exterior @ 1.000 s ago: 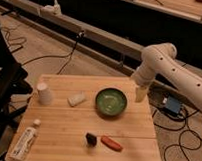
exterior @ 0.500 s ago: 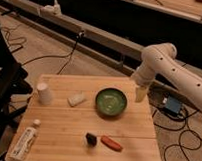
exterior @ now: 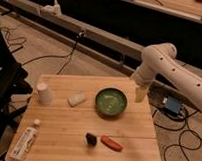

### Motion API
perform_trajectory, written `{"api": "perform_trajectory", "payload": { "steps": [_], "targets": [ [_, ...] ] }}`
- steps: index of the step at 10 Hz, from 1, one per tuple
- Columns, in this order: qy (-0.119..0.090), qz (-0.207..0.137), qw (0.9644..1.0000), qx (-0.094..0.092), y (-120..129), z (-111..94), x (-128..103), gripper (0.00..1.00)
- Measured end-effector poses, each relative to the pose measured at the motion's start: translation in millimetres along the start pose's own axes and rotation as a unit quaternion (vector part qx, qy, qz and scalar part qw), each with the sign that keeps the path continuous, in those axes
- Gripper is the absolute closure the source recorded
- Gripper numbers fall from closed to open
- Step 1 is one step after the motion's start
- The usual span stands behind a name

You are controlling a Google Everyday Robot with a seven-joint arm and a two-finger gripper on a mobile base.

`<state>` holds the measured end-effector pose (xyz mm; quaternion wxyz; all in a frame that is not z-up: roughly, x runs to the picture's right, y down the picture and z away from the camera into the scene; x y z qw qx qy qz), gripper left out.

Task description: Place the ceramic cup over the eraser

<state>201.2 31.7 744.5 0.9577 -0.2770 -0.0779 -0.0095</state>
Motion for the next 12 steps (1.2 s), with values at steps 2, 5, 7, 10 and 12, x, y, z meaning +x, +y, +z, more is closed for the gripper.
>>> {"api": "perform_trajectory", "payload": {
  "steps": [2, 5, 7, 10, 12],
  "targets": [
    [0.001, -0.002, 1.0000, 0.000, 0, 0, 0, 0.21],
    [0.009, -0.020, 0.9998, -0.001, -6, 0, -10, 0.21],
    [-0.014, -0.028, 0.9995, -0.008, -13, 5, -30, 0.21],
    [-0.066, -0.062, 0.9956, -0.023, -25, 19, -81, 0.21],
    [-0.082, -0.085, 0.9925, -0.029, -30, 28, -107, 0.21]
  ]
}}
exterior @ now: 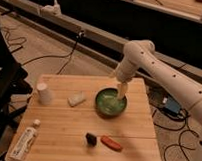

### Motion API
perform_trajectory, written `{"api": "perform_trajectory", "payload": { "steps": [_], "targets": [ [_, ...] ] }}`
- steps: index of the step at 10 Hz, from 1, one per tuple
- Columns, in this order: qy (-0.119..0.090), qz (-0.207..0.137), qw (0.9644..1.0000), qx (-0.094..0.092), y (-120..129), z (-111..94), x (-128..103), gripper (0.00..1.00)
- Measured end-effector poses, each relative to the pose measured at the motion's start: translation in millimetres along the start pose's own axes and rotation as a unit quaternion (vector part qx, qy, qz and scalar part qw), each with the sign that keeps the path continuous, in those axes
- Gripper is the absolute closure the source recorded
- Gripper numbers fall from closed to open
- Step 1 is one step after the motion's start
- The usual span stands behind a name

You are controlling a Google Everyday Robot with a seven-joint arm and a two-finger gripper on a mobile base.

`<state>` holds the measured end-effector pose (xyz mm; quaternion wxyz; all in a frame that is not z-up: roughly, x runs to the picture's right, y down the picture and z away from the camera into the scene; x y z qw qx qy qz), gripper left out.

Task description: Place the ceramic cup over the eraser

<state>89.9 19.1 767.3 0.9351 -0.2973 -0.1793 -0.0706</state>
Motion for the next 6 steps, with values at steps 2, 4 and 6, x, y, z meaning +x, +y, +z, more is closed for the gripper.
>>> {"api": "perform_trajectory", "payload": {
  "steps": [2, 4, 6],
  "targets": [
    [-0.080, -0.065, 0.9946, 0.008, -34, 33, -109, 0.21],
    [-0.101, -0.075, 0.9919, 0.018, -41, 36, -135, 0.21],
    [-0.101, -0.072, 0.9921, 0.019, -41, 35, -133, 0.21]
  ]
}}
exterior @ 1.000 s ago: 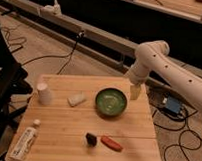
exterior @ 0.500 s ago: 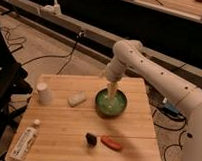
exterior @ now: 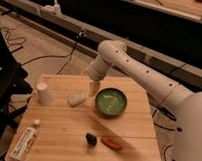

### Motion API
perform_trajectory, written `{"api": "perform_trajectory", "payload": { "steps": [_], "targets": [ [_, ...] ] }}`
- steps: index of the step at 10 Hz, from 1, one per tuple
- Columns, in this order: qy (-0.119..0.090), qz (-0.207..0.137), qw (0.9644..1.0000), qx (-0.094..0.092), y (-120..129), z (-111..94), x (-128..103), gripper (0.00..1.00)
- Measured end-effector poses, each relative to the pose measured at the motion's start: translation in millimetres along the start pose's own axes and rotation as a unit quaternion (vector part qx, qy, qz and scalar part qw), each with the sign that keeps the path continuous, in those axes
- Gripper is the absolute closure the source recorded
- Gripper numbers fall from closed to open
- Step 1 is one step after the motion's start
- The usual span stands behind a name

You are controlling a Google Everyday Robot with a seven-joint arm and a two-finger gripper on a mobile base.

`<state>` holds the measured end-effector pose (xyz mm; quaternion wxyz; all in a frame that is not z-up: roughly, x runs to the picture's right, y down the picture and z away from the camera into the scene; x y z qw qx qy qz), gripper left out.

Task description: Place the ceramic cup over the eraser

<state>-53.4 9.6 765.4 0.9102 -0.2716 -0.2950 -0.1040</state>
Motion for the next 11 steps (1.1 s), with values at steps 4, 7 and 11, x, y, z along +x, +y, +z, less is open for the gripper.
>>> {"api": "perform_trajectory", "payload": {
  "steps": [4, 7, 11],
  "targets": [
    [-0.005, -0.002, 1.0000, 0.005, -8, 6, -5, 0.21],
    [-0.030, -0.031, 0.9990, -0.009, -22, 47, -39, 0.21],
    [-0.078, -0.078, 0.9933, -0.035, -42, 104, -97, 0.21]
  ]
}}
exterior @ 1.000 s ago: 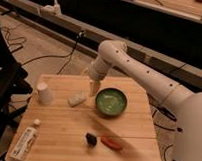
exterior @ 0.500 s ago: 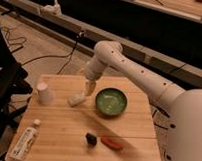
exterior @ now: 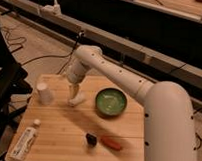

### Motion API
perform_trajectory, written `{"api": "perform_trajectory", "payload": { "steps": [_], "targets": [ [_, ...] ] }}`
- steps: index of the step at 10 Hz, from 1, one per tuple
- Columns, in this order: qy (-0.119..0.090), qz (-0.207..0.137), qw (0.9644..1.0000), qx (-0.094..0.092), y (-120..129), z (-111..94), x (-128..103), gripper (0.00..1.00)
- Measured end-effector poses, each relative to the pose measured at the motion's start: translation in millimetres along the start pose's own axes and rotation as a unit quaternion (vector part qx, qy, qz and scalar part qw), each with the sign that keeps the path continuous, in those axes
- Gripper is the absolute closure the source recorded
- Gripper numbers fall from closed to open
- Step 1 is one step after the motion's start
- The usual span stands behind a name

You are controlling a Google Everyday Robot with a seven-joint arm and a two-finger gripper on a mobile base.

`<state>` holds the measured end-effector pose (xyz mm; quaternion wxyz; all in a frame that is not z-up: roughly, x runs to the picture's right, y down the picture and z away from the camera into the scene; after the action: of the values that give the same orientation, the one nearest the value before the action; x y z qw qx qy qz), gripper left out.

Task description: Place the ceramic cup over the eraser

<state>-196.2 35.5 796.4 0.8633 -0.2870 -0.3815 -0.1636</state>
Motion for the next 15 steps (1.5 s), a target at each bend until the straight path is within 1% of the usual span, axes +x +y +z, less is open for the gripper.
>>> {"api": "perform_trajectory", "payload": {
  "steps": [1, 2, 3, 8, 9, 10, 11, 12, 13, 14, 15],
  "targets": [
    [-0.012, -0.007, 0.9999, -0.002, -11, 18, -13, 0.21],
    [-0.019, -0.012, 0.9997, 0.004, -26, 37, -28, 0.21],
    [-0.022, -0.014, 0.9996, 0.006, -32, 47, -35, 0.21],
    [-0.023, -0.012, 0.9997, 0.007, -33, 46, -35, 0.21],
    [-0.029, -0.007, 0.9995, 0.015, -38, 45, -35, 0.21],
    [-0.044, 0.003, 0.9986, 0.029, -48, 45, -35, 0.21],
    [-0.068, 0.007, 0.9966, 0.045, -62, 49, -41, 0.21],
    [-0.089, 0.009, 0.9945, 0.054, -73, 55, -47, 0.21],
    [-0.106, 0.007, 0.9929, 0.053, -78, 64, -52, 0.21],
    [-0.118, 0.004, 0.9918, 0.049, -81, 74, -57, 0.21],
    [-0.136, 0.000, 0.9902, 0.035, -83, 95, -63, 0.21]
  ]
}}
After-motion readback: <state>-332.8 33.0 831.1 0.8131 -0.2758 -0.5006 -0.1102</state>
